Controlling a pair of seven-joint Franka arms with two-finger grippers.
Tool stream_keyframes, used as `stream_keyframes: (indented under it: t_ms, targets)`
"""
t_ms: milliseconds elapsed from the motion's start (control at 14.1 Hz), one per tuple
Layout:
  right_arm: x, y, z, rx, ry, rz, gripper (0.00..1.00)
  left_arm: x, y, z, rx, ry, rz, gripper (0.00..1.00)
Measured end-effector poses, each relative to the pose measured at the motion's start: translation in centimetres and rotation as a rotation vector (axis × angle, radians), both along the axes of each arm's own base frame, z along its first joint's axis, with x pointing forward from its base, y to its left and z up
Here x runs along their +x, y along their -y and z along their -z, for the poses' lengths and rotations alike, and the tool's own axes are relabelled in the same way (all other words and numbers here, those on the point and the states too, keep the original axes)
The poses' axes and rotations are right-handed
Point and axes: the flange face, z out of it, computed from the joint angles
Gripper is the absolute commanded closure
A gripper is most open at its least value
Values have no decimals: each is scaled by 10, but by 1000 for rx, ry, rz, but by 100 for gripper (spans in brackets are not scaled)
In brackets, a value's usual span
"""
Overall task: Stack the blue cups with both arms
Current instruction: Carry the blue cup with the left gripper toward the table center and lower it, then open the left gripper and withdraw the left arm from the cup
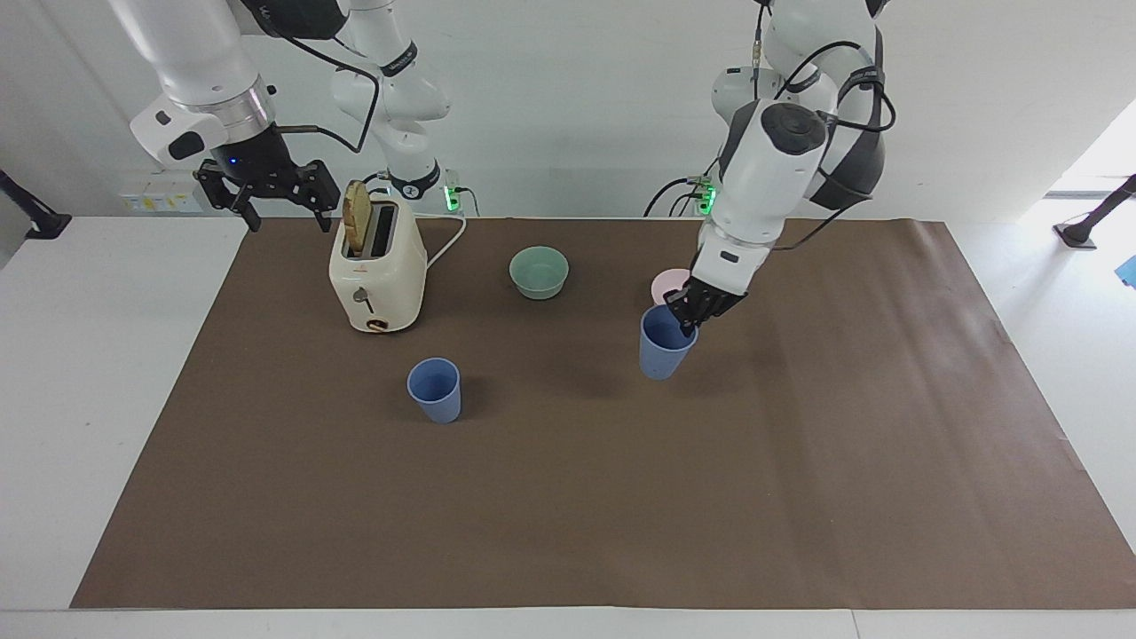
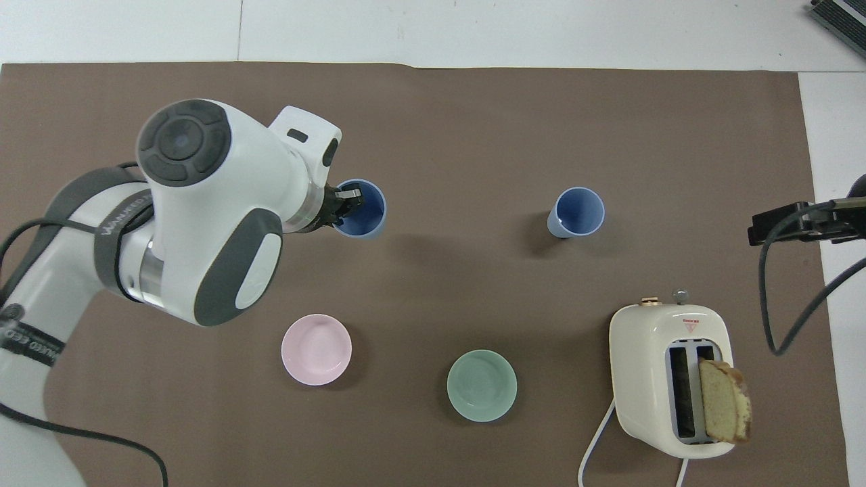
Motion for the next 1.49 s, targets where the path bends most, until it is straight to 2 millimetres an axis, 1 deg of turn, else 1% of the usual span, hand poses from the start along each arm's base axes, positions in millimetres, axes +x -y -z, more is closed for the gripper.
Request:
stream_keyframes:
  t_ms: [71, 212, 354, 566, 708, 1062, 1133, 1204, 1274, 1416, 1487]
  targets:
    - [0, 0, 0, 0, 0, 0, 0, 2, 8, 15, 3, 0, 9, 100]
    - [0, 0, 0, 0, 0, 0, 0, 7, 16, 41, 15, -4, 21, 100]
    - [0, 0, 0, 0, 0, 0, 0, 7, 26, 59, 34, -4, 45, 100]
    - [0, 0, 0, 0, 0, 0, 0, 3, 41, 74, 20, 20, 43, 100]
    - [0, 0, 0, 0, 0, 0, 0, 2, 48, 83, 12, 29, 40, 100]
    - [0, 0, 0, 0, 0, 0, 0, -3, 46, 98, 23, 17, 48, 100]
    - [0, 0, 0, 0, 0, 0, 0, -3, 47, 99, 19, 24, 47, 88]
    - [0, 0, 0, 0, 0, 0, 0, -2, 47, 99, 12, 36, 47, 22]
    - [0, 0, 0, 0, 0, 0, 0, -1, 47, 99, 8, 43, 46, 0]
    - [0, 0, 0, 0, 0, 0, 0, 3, 44, 94, 3, 58, 37, 0]
    - [0, 0, 0, 0, 0, 0, 0, 7, 41, 87, 4, 64, 32, 0]
